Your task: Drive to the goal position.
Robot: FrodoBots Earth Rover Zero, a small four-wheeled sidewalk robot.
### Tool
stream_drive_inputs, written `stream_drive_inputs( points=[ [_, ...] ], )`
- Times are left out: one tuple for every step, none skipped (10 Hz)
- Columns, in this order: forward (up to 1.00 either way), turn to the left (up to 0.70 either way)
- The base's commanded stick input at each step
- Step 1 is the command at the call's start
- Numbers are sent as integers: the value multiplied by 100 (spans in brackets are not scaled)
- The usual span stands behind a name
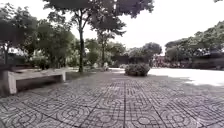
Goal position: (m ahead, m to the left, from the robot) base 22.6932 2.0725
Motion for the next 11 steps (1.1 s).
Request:
stream_drive_inputs(
  points=[
    [100, 0],
    [100, 0],
    [100, 0],
    [100, 0],
    [100, 0],
    [100, 0],
    [100, 0],
    [100, 0],
    [100, 0],
    [100, 0],
    [100, 0]
  ],
)
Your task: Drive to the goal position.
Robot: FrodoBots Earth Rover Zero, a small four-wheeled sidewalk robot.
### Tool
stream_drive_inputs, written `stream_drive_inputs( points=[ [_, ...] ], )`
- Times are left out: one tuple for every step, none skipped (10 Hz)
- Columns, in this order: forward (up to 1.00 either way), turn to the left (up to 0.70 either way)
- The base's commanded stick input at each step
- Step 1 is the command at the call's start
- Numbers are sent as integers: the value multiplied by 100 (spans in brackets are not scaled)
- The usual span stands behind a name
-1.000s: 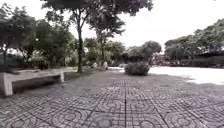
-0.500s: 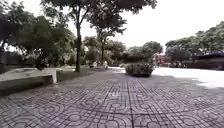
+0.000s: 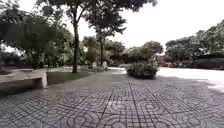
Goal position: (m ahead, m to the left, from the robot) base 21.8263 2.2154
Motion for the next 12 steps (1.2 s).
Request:
stream_drive_inputs(
  points=[
    [100, 0],
    [100, 0],
    [100, 0],
    [100, 0],
    [100, 0],
    [100, 0],
    [100, 0],
    [100, 0],
    [100, 0],
    [100, 0],
    [100, 0],
    [100, 0]
  ],
)
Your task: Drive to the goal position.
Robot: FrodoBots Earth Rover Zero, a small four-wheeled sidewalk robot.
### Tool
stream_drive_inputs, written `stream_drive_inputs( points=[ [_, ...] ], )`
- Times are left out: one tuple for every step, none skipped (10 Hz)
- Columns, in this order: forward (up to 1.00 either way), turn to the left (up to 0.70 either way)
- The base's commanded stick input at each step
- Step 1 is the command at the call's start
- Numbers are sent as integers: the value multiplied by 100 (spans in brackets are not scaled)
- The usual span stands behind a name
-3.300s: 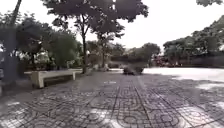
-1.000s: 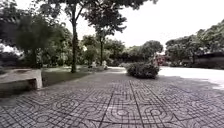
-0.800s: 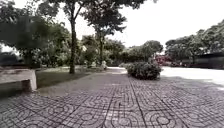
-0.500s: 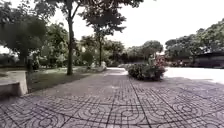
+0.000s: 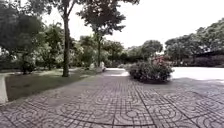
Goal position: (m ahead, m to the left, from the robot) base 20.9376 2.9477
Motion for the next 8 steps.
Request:
stream_drive_inputs(
  points=[
    [100, 0],
    [100, 0],
    [100, 0],
    [100, 0],
    [100, 0],
    [100, 0],
    [100, 0],
    [100, 0]
  ],
)
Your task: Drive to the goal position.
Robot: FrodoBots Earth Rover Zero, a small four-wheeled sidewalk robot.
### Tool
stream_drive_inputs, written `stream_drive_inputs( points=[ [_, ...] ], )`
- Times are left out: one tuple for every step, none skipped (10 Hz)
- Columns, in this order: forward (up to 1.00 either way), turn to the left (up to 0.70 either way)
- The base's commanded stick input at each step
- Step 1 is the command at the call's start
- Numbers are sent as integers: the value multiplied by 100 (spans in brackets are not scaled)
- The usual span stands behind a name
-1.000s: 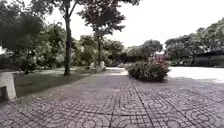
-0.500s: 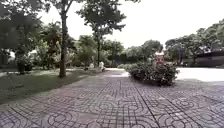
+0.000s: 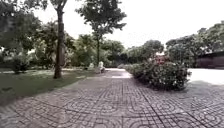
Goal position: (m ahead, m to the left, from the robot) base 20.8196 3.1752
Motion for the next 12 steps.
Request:
stream_drive_inputs(
  points=[
    [100, 0],
    [100, 0],
    [100, 0],
    [100, 0],
    [100, 0],
    [100, 0],
    [100, 0],
    [100, 0],
    [100, 0],
    [100, 0],
    [100, 0],
    [100, 0]
  ],
)
